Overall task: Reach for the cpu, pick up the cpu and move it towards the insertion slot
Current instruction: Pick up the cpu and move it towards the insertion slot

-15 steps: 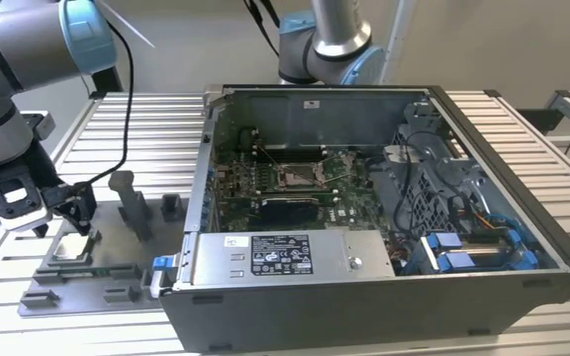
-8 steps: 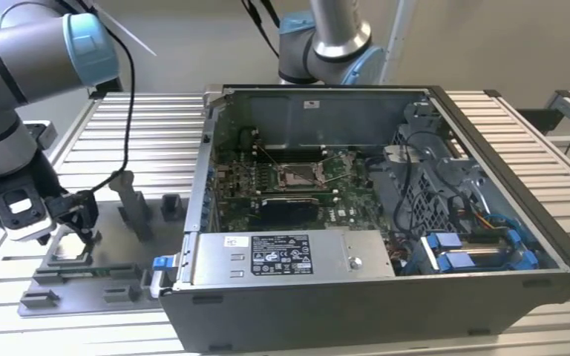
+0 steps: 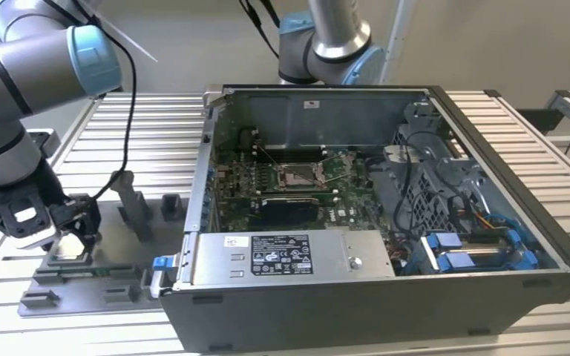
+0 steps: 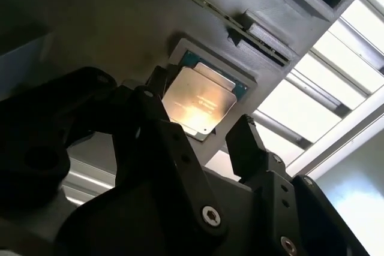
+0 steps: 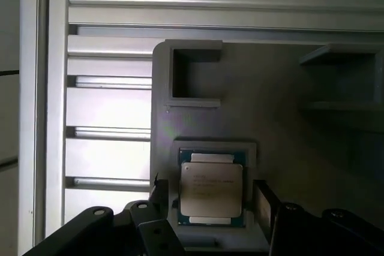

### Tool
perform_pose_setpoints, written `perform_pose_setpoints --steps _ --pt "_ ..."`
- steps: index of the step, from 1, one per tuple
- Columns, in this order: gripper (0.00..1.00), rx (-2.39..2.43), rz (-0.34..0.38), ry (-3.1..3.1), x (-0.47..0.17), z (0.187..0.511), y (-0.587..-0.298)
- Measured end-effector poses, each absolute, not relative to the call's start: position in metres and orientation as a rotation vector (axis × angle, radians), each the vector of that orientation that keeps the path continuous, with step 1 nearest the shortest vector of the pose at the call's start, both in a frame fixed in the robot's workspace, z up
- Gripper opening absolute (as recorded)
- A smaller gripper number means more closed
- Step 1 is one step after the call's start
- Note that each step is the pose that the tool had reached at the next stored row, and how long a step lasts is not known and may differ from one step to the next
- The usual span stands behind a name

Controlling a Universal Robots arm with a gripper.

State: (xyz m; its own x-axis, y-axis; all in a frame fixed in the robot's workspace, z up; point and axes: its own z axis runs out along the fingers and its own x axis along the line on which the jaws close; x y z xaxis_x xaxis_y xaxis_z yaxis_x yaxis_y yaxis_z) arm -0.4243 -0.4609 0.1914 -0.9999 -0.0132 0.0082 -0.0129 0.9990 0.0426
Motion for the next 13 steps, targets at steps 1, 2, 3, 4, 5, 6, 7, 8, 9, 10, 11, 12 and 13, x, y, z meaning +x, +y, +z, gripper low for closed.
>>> perform_pose_setpoints --steps 1,2,3,4,5,6,7,8,9,10,11,12,13 --pt "1.0 0.021 -0.067 -3.132 -0.4243 0.19 -0.4609" --pt "1.0 0.02 -0.067 -3.132 -0.4243 0.1886 -0.4609" --pt "1.0 0.021 -0.067 -3.132 -0.4244 0.1876 -0.4609" --pt "1.0 0.02 -0.066 -3.132 -0.4244 0.1869 -0.4609" --pt "1.0 0.02 -0.066 -3.132 -0.4244 0.1866 -0.4609" --pt "1.0 0.02 -0.066 -3.132 -0.4244 0.1865 -0.4609" --pt "1.0 0.02 -0.066 -3.132 -0.4244 0.1865 -0.4609" --pt "1.0 0.019 -0.067 -3.132 -0.4243 0.1863 -0.4609" --pt "1.0 0.016 -0.067 -3.132 -0.4244 0.1861 -0.4608" --pt "1.0 0.012 -0.067 -3.132 -0.4244 0.1858 -0.4608" --pt "1.0 0.01 -0.067 -3.133 -0.4244 0.1856 -0.4608" --pt "1.0 0.01 -0.067 -3.132 -0.4244 0.1855 -0.4608" --pt "1.0 0.01 -0.067 -3.132 -0.4244 0.1855 -0.4609"
